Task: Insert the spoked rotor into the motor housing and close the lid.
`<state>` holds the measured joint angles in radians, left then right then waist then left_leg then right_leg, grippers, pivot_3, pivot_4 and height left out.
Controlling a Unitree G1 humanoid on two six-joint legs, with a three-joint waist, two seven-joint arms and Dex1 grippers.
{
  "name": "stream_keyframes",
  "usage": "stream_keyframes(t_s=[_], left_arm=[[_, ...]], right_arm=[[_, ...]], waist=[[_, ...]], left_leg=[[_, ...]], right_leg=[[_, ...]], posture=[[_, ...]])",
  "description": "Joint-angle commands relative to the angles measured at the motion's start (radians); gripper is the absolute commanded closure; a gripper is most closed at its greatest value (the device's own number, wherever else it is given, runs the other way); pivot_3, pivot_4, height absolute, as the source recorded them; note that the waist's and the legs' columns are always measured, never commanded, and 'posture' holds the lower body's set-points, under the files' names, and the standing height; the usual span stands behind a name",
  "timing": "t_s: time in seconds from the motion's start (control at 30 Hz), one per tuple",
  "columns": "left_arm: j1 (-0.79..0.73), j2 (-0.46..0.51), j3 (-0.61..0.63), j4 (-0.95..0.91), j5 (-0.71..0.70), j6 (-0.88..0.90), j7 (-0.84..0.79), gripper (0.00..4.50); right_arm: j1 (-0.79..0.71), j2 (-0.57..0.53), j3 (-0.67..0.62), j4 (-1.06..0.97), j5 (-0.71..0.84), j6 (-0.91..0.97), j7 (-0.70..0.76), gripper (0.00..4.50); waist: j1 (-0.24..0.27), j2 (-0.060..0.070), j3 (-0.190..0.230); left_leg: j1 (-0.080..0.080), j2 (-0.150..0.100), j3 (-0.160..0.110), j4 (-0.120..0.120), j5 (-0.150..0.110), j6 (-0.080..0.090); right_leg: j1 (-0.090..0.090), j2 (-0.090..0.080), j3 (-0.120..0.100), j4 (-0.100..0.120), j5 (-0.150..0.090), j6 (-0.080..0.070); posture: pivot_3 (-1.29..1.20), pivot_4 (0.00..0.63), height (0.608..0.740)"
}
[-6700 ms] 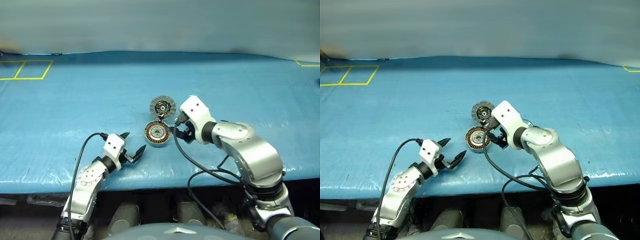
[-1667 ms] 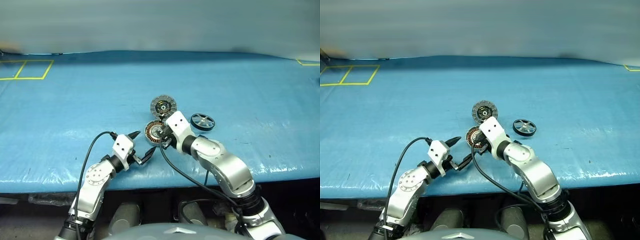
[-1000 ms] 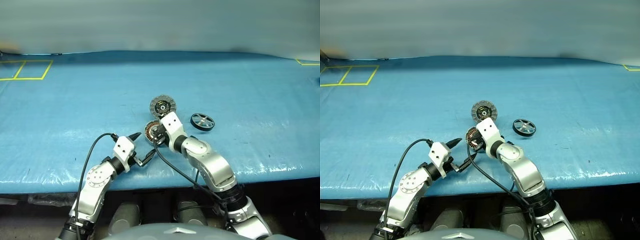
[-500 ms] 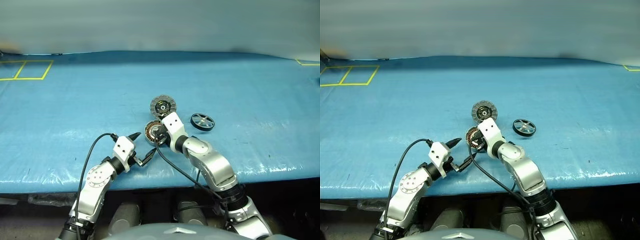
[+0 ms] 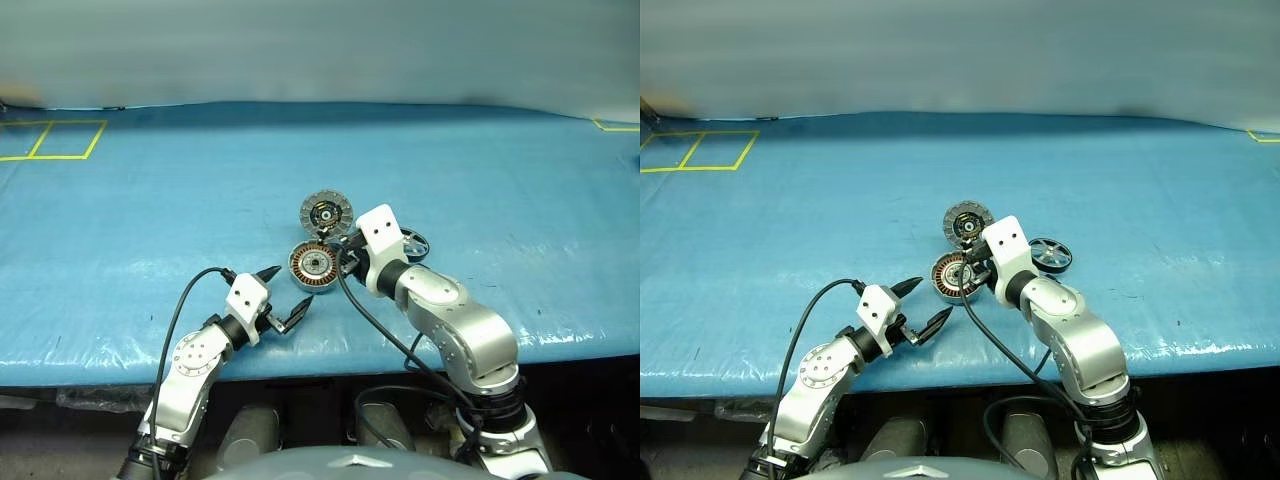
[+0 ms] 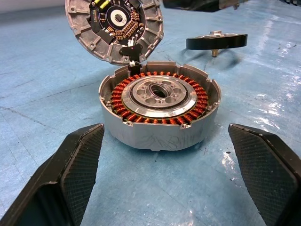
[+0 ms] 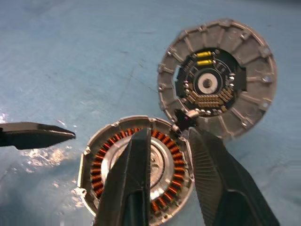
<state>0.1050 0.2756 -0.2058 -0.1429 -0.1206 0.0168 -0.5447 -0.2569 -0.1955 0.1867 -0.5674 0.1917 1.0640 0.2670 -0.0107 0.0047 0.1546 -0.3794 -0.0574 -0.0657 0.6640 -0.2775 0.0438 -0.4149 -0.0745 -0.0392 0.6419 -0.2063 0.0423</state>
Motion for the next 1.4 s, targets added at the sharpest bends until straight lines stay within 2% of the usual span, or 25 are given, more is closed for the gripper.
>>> stream_keyframes(t_s=[0.03, 0.5, 0.83, 1.4], left_arm=[[-0.010, -0.007, 0.000, 0.000, -0.001, -0.017, 0.000, 0.00], [-0.014, -0.010, 0.004, 0.006, 0.000, -0.018, 0.003, 0.00], [-0.021, -0.010, 0.003, 0.006, -0.001, -0.013, 0.000, 0.00], [-0.013, -0.005, 0.003, -0.001, -0.002, -0.012, -0.002, 0.00]], right_arm=[[0.001, 0.018, 0.042, 0.008, -0.014, -0.036, -0.024, 4.45], [0.058, 0.098, 0.077, 0.186, -0.012, -0.244, -0.010, 4.48], [0.064, 0.121, 0.110, 0.231, -0.025, -0.277, -0.004, 4.48], [0.050, 0.100, 0.079, 0.230, -0.016, -0.280, 0.002, 4.48]], waist=[[-0.003, 0.000, 0.000], [-0.002, 0.000, 0.000], [-0.001, 0.000, 0.000], [-0.001, 0.000, 0.000]], left_leg=[[0.000, 0.000, 0.000, -0.001, 0.000, 0.000], [0.000, 0.000, 0.000, -0.001, 0.000, -0.001], [0.000, 0.001, 0.000, 0.000, 0.001, -0.001], [0.000, 0.001, 0.000, 0.000, 0.001, -0.001]], right_leg=[[0.000, 0.000, 0.000, 0.000, 0.000, 0.000], [0.000, 0.001, 0.000, 0.000, 0.000, 0.000], [0.000, 0.002, 0.001, 0.000, 0.000, 0.000], [0.000, 0.002, 0.001, 0.000, 0.000, 0.000]], posture=[[0.00, 0.150, 0.740], [0.00, 0.150, 0.740], [0.00, 0.150, 0.740], [0.00, 0.150, 0.740]])
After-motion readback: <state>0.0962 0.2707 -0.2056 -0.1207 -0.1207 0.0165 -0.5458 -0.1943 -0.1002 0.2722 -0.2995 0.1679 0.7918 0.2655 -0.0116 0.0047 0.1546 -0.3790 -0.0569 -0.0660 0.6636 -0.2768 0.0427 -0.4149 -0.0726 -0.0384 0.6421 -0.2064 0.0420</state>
